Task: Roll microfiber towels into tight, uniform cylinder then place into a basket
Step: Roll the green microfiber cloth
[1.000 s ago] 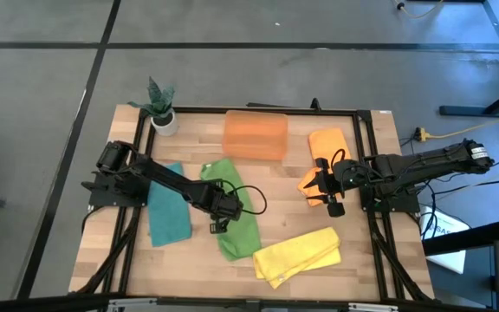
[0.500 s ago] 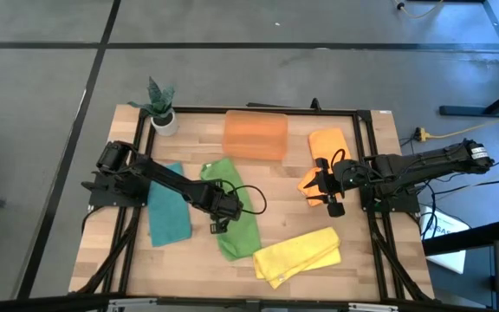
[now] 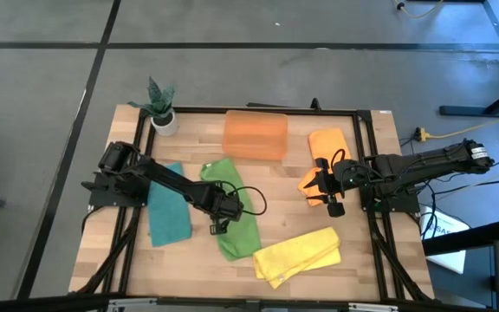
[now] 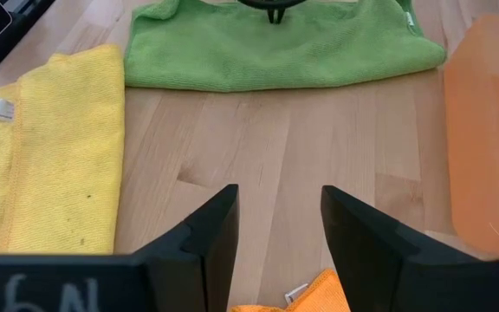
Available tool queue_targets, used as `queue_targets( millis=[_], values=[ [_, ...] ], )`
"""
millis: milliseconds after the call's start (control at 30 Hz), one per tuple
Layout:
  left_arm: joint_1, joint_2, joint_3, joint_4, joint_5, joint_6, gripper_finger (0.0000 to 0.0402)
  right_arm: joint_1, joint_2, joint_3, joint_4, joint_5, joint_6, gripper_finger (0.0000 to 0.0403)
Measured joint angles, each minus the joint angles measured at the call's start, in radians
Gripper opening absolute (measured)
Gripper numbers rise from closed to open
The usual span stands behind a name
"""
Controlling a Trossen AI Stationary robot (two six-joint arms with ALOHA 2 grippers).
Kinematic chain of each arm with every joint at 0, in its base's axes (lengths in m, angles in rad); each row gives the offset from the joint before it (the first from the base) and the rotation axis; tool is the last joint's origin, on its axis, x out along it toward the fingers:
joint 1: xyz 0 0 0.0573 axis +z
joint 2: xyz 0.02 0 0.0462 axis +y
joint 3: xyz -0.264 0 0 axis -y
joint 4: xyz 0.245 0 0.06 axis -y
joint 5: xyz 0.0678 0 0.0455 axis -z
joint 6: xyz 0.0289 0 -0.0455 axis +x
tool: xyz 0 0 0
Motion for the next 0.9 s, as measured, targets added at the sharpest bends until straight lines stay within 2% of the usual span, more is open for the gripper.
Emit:
queue_targets(
  millis=[300,433,700,900],
  values=[
    [0.0,0.0,0.0,-0.015,0.0,-0.001,0.0001,0.0,0.0,0.0,0.0,0.0,0.0,0.0166],
    [0.0,0.0,0.003,-0.021,0.0,0.002,0.0011,0.0,0.0,0.0,0.0,0.0,0.0,0.0166],
    [-0.007,0.0,0.102,-0.108,-0.039,0.027,0.0003,0.0,0.0,0.0,0.0,0.0,0.0,0.0166],
    [-0.008,0.001,0.106,-0.111,-0.041,0.023,0.0012,0.0,0.0,0.0,0.0,0.0,0.0,0.0166]
  ],
)
